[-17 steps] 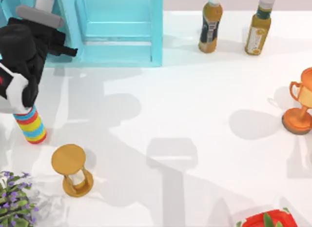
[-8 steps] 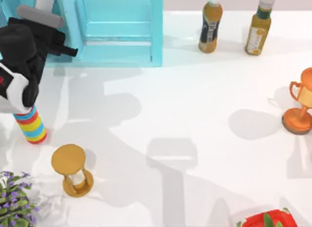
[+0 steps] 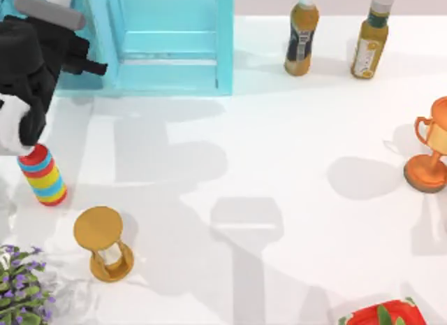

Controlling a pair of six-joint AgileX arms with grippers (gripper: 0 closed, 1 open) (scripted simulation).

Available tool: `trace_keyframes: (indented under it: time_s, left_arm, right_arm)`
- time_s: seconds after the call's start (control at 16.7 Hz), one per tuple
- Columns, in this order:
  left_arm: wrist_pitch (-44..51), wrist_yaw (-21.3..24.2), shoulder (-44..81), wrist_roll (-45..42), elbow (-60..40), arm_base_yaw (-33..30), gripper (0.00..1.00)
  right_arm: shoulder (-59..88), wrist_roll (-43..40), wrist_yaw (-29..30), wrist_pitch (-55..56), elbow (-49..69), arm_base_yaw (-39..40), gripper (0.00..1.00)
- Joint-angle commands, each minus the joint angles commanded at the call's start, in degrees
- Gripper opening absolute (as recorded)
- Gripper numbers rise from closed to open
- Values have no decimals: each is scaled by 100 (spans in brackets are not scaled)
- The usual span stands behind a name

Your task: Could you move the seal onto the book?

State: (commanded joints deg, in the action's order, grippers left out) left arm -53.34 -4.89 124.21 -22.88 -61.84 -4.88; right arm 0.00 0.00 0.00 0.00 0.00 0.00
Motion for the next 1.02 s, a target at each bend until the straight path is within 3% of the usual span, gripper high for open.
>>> trace_keyframes:
  time_s: [0.66, 1.02]
  left_arm:
    - [3004, -148, -4927, 290, 1981, -161, 0]
    - [3577, -308, -6031, -15, 2256, -150, 0]
  right_arm:
    - [0, 0, 0, 0, 0, 0, 100]
    - [0, 0, 0, 0, 0, 0, 100]
